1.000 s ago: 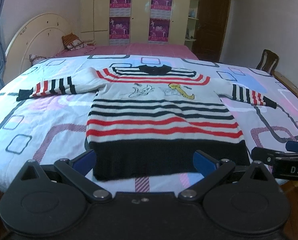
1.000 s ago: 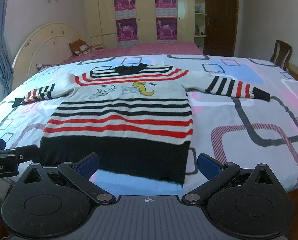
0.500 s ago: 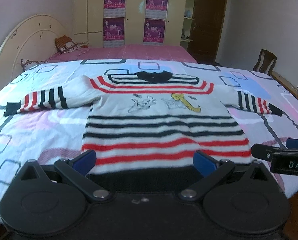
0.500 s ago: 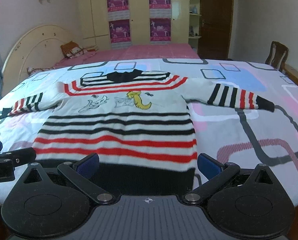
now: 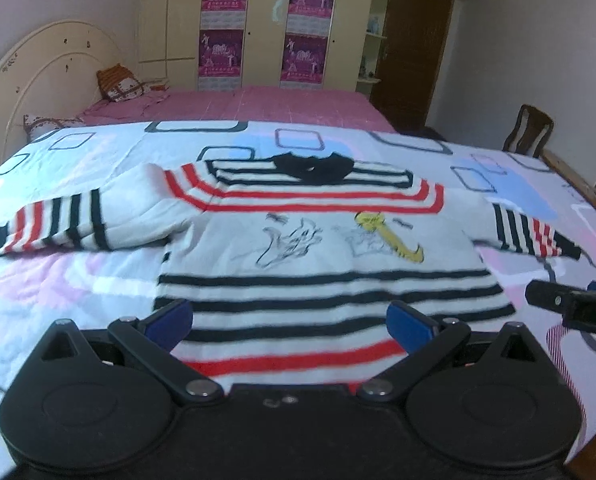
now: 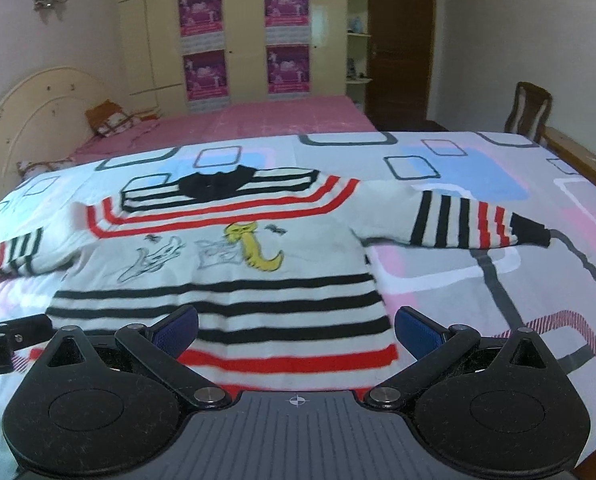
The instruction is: Fold small clothes
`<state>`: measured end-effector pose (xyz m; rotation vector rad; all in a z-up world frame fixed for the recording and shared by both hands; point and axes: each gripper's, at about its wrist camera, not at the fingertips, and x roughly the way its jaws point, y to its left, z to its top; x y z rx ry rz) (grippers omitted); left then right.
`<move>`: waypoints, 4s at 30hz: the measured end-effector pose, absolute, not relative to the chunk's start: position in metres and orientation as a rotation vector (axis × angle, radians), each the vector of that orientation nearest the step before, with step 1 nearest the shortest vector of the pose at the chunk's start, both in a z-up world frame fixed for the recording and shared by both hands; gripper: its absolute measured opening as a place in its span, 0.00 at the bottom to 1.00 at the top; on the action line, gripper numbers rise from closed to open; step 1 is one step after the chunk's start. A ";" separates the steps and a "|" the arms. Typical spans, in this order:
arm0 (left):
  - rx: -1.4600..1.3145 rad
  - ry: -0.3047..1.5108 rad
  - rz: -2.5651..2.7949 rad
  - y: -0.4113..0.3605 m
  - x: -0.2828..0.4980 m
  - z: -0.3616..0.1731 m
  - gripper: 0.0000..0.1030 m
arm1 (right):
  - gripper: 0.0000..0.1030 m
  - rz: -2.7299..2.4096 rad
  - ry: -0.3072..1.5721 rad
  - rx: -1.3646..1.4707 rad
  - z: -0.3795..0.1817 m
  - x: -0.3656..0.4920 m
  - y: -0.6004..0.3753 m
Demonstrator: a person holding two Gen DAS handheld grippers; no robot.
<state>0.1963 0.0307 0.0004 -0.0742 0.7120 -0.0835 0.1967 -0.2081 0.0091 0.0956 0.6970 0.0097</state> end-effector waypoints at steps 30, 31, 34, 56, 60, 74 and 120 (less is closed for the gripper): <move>-0.020 0.890 -0.174 -0.144 0.388 -0.062 0.99 | 0.42 -0.326 0.679 0.605 -0.093 0.360 -0.532; -0.018 0.895 -0.172 -0.146 0.390 -0.064 0.99 | 0.42 -0.325 0.683 0.635 -0.097 0.359 -0.539; -0.012 0.898 -0.162 -0.149 0.393 -0.065 0.99 | 0.42 -0.335 0.680 0.701 -0.106 0.355 -0.553; -0.083 0.923 0.003 -0.028 0.396 -0.072 0.82 | 0.06 -0.128 0.566 0.412 -0.042 0.385 -0.464; -0.126 0.880 0.044 0.011 0.397 -0.071 0.85 | 0.06 0.073 0.581 0.309 -0.033 0.405 -0.373; -0.385 0.833 0.029 0.110 0.369 -0.075 0.86 | 0.06 0.546 0.771 -0.032 -0.101 0.411 -0.108; -0.313 0.717 -0.060 0.073 0.422 -0.116 0.70 | 0.17 0.161 0.721 0.099 -0.087 0.376 -0.312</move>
